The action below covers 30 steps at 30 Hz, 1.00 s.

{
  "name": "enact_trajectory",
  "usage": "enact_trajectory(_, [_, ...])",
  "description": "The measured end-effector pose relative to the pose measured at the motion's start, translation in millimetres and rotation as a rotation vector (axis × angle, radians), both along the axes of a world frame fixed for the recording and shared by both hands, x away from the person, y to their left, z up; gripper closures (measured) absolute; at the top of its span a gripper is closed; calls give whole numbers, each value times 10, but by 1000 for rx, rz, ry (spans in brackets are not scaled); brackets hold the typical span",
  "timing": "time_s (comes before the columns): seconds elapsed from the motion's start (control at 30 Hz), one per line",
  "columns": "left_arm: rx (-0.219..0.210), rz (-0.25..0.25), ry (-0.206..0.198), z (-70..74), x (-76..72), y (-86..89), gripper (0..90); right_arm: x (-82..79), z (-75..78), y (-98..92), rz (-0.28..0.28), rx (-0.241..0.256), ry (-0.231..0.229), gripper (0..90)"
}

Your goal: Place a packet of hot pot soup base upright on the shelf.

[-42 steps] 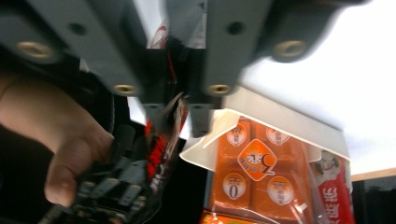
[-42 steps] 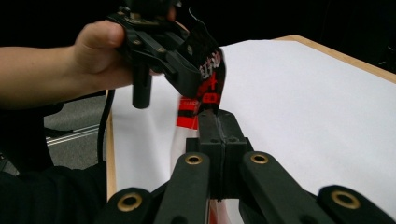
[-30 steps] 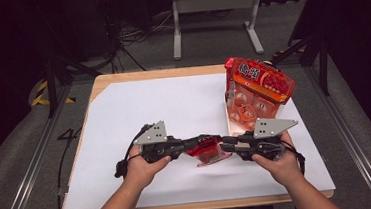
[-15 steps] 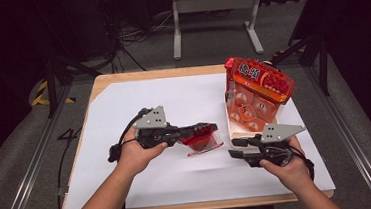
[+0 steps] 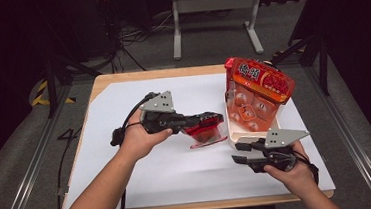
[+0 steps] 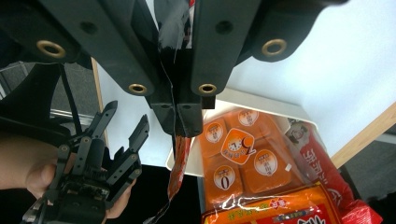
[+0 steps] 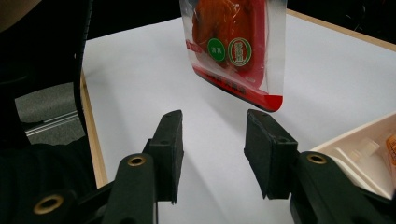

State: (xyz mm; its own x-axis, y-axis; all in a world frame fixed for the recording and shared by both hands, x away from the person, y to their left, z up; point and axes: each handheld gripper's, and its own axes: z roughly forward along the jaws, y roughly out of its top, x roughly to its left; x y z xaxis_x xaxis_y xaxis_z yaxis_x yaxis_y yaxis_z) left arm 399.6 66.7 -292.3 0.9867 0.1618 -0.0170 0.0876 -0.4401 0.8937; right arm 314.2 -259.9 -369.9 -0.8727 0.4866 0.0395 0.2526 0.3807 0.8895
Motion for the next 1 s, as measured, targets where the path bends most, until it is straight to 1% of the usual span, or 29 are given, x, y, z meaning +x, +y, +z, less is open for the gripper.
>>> enact_trajectory(0.13, [1,-9,-6,48,36,-82,900,4,-17,-37,-9,-6,-4,547])
enact_trajectory(0.2, [2,-22,-11,82,60,-150,900,5,-31,-50,-10,-11,-1,542])
enact_trajectory(0.23, [2,-22,-11,82,60,-150,900,5,-31,-50,-10,-11,-1,542])
enact_trajectory(0.47, [16,-57,-23,151,123,-385,900,-1,-75,-94,-15,-26,3,525])
enact_trajectory(0.6, [21,-81,-22,163,161,-499,900,-34,-89,-145,-25,-33,7,518])
enact_trajectory(0.63, [21,-81,-22,163,161,-499,900,-41,-93,-161,-29,-34,8,518])
enact_trajectory(0.7, [29,-90,-18,157,183,-571,900,-57,-102,-194,-38,-34,12,516])
enact_trajectory(0.83, [35,-95,-21,160,219,-640,900,-74,-108,-220,-42,-35,13,514])
enact_trajectory(0.93, [44,-104,-31,172,265,-731,899,-96,-110,-224,-39,-38,15,510])
enact_trajectory(1.0, [69,-108,-56,171,298,-801,899,-103,-109,-225,-37,-38,12,507])
